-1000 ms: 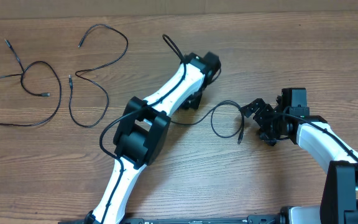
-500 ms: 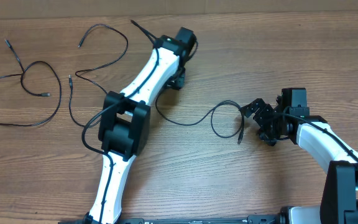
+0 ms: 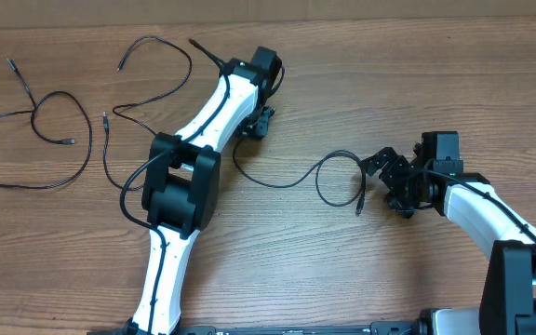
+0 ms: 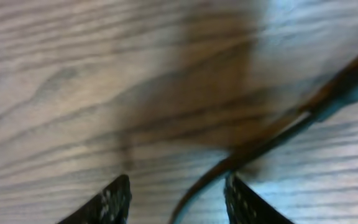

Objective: Untangle cables

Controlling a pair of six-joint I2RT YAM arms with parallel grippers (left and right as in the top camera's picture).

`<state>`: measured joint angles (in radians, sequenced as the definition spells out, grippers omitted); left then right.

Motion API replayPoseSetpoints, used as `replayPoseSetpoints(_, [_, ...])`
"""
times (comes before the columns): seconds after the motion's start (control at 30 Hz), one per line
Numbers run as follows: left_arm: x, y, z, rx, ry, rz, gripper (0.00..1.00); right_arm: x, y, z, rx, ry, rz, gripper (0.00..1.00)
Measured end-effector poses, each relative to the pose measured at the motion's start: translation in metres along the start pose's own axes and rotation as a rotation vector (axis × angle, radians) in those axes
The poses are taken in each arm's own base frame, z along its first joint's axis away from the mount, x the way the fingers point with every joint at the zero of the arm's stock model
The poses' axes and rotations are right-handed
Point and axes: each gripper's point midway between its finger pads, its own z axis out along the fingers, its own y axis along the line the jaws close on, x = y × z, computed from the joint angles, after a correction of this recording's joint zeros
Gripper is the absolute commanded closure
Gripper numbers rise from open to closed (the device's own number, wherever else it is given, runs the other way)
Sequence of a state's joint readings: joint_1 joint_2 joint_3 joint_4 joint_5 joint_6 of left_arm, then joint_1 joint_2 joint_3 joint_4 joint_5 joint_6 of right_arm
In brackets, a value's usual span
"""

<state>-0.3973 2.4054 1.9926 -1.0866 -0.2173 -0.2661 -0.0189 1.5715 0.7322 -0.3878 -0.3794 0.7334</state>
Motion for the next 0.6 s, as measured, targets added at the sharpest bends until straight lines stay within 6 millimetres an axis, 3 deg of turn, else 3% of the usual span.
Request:
replayPoseSetpoints(0.23, [0.002,-0.005,0.004,0.031,-0.04,0.008,0.83,0.0,0.0,0.0,0.001,0.0,0.0,0.0])
replayPoseSetpoints(0.43, [0.01,-0.02,0.002,0.15,-0.011,0.09,0.78,0.0,0.0,0.0,0.001,0.0,0.0,0.0])
replayPoseSetpoints(0.6, [0.018,-0.05,-0.006,0.326,0.017,0.157,0.76,0.0,0.0,0.0,0.001,-0.001,0.0,0.0])
